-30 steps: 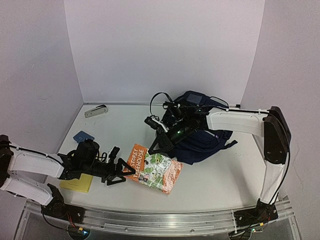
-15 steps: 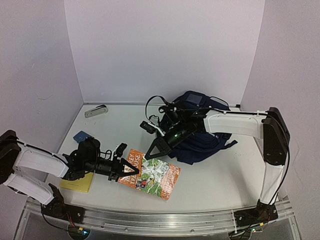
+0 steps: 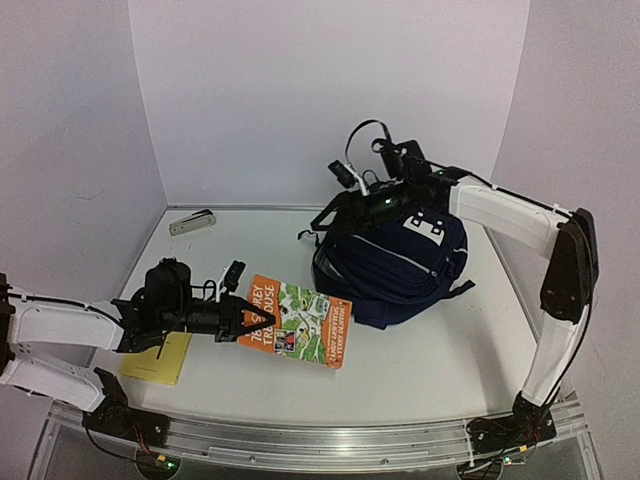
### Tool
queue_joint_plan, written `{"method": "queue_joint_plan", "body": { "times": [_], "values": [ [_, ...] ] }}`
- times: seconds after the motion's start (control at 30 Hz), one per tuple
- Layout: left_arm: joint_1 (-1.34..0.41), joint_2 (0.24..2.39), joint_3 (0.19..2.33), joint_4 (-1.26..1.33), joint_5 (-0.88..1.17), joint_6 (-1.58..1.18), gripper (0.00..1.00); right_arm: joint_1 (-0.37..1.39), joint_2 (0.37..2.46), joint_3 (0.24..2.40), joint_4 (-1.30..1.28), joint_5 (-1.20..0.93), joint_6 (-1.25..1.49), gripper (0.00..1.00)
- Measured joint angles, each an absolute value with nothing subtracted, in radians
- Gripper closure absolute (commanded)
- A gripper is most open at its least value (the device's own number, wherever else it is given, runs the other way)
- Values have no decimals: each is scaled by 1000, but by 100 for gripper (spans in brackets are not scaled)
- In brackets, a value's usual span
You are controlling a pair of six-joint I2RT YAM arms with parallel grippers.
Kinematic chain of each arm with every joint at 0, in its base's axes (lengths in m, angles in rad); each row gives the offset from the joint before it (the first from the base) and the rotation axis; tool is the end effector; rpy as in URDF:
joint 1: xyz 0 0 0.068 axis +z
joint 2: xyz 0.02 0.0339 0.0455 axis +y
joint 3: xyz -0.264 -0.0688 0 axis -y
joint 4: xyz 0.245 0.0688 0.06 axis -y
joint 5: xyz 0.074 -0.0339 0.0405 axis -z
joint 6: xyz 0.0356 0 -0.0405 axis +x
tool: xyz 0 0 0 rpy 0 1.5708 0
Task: Pack the student bag
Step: Pick up the book from the center of the board.
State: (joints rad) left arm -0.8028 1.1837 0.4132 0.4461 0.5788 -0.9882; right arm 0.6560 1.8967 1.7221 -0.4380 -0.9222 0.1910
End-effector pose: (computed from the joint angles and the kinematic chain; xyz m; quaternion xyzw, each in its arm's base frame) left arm 0.1502 -0.1835 0.1973 0.0938 0.7903 -0.5815 0.1688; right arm 0.3269 0.2874 0.3252 -0.3827 0.7261 0.5296 0.2141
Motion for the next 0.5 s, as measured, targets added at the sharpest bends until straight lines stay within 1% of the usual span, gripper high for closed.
{"method": "queue_joint_plan", "body": {
  "times": [0.1, 0.2, 0.5],
  "values": [
    [-798, 1148, 421, 469, 514, -991, 100, 612, 1842, 1689, -430, -906, 204, 2],
    [-789, 1125, 423, 515, 454, -994, 100, 614, 1786, 1621, -429, -914, 206, 2],
    [-782, 1175, 425, 743, 400, -1052, 100, 644, 1773, 1486, -435, -1012, 204, 2]
  ]
}}
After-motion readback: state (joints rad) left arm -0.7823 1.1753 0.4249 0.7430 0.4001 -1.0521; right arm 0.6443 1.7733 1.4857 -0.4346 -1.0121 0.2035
